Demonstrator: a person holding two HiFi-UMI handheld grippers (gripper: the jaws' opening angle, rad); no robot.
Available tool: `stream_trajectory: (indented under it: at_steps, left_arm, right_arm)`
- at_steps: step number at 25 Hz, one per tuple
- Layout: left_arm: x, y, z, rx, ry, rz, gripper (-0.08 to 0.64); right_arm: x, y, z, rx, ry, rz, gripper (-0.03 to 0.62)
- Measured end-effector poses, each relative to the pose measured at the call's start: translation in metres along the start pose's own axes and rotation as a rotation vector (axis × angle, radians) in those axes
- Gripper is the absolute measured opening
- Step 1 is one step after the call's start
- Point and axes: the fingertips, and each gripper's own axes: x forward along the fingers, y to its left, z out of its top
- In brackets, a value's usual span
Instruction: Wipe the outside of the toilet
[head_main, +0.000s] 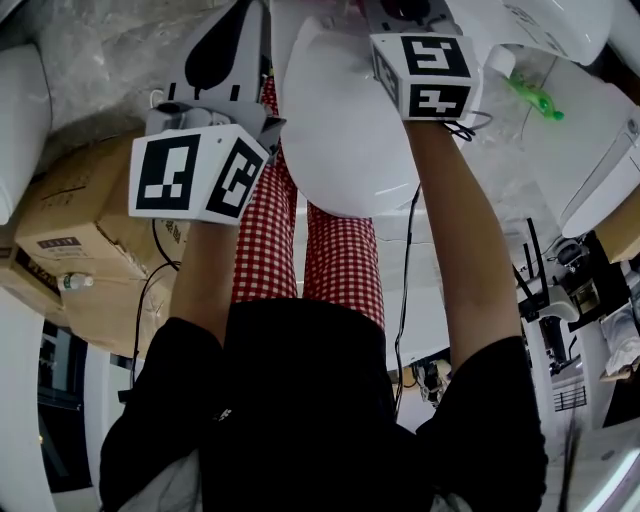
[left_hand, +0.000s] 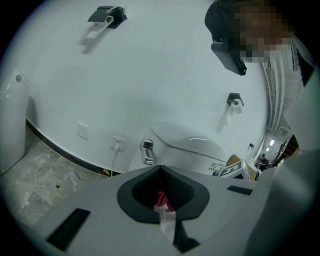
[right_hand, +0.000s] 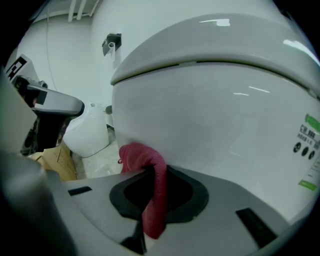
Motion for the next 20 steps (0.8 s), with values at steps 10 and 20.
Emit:
stream_trajectory:
  at_steps: [10,20]
  left_arm:
    - [0.011,-0.022,-0.001,0.016,0.018,-0.047,0.009]
    - [0.021,-0.040,-0.006,0.031,0.038,-0.077,0.009]
  right_arm:
    - [-0.027,-0.049,-0.017,0.110,0.012,-0.135,0.055]
    - [-0.050,-0.088,-0.033,0.198,0.004,-0.225,0.055]
